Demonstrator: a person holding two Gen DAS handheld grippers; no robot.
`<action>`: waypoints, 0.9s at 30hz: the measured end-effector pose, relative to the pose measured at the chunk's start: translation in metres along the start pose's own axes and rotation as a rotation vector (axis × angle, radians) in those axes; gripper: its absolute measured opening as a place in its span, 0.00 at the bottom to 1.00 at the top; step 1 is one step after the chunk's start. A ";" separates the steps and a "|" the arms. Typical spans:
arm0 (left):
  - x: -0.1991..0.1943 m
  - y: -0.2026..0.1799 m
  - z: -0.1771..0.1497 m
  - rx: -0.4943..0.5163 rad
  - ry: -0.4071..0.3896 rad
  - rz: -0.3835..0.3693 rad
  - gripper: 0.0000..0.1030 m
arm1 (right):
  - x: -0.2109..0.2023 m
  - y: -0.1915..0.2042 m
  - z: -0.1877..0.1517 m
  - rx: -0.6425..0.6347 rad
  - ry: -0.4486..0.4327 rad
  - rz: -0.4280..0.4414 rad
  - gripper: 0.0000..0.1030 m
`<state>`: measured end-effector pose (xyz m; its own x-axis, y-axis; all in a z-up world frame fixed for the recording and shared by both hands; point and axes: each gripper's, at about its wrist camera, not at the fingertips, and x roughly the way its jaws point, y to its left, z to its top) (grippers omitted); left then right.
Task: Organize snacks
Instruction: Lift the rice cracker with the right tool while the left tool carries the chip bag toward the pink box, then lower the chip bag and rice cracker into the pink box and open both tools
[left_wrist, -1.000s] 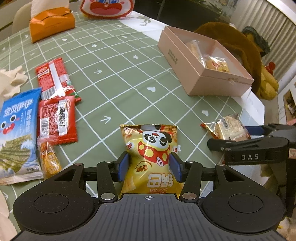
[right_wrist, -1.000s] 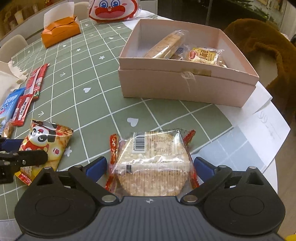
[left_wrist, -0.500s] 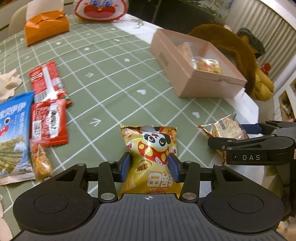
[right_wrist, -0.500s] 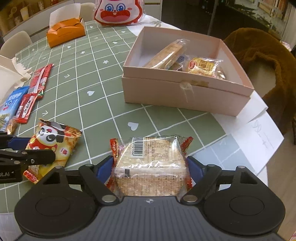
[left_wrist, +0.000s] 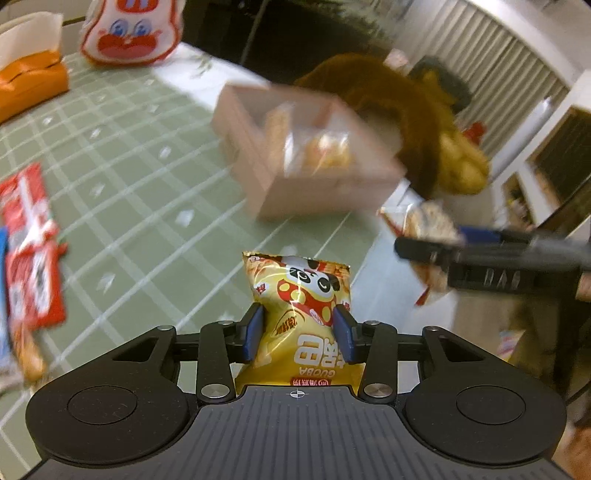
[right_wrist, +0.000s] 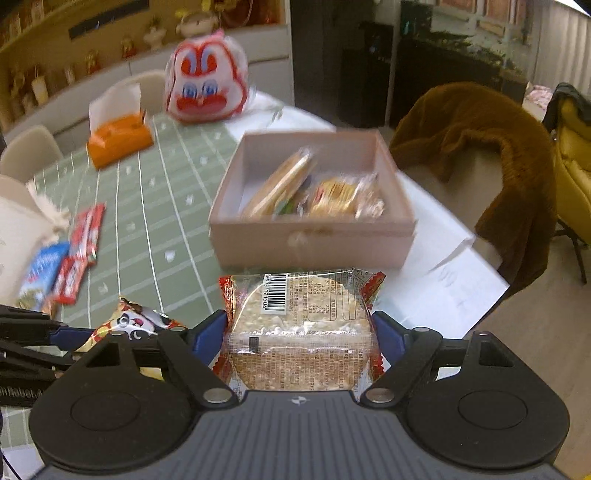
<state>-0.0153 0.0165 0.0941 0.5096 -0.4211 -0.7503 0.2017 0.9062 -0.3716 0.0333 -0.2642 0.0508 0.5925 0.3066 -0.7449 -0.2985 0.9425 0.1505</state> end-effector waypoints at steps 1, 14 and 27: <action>-0.006 -0.002 0.014 0.001 -0.022 -0.015 0.45 | -0.007 -0.003 0.007 -0.004 -0.023 -0.004 0.81; 0.076 0.003 0.168 -0.042 -0.174 -0.106 0.45 | -0.023 -0.045 0.176 0.029 -0.219 -0.041 0.81; 0.052 0.087 0.125 -0.147 -0.186 0.114 0.44 | 0.149 -0.067 0.191 0.341 0.088 0.037 0.85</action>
<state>0.1328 0.0785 0.0910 0.6700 -0.2900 -0.6834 0.0173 0.9264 -0.3762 0.2848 -0.2564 0.0537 0.5149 0.3427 -0.7857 -0.0430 0.9258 0.3757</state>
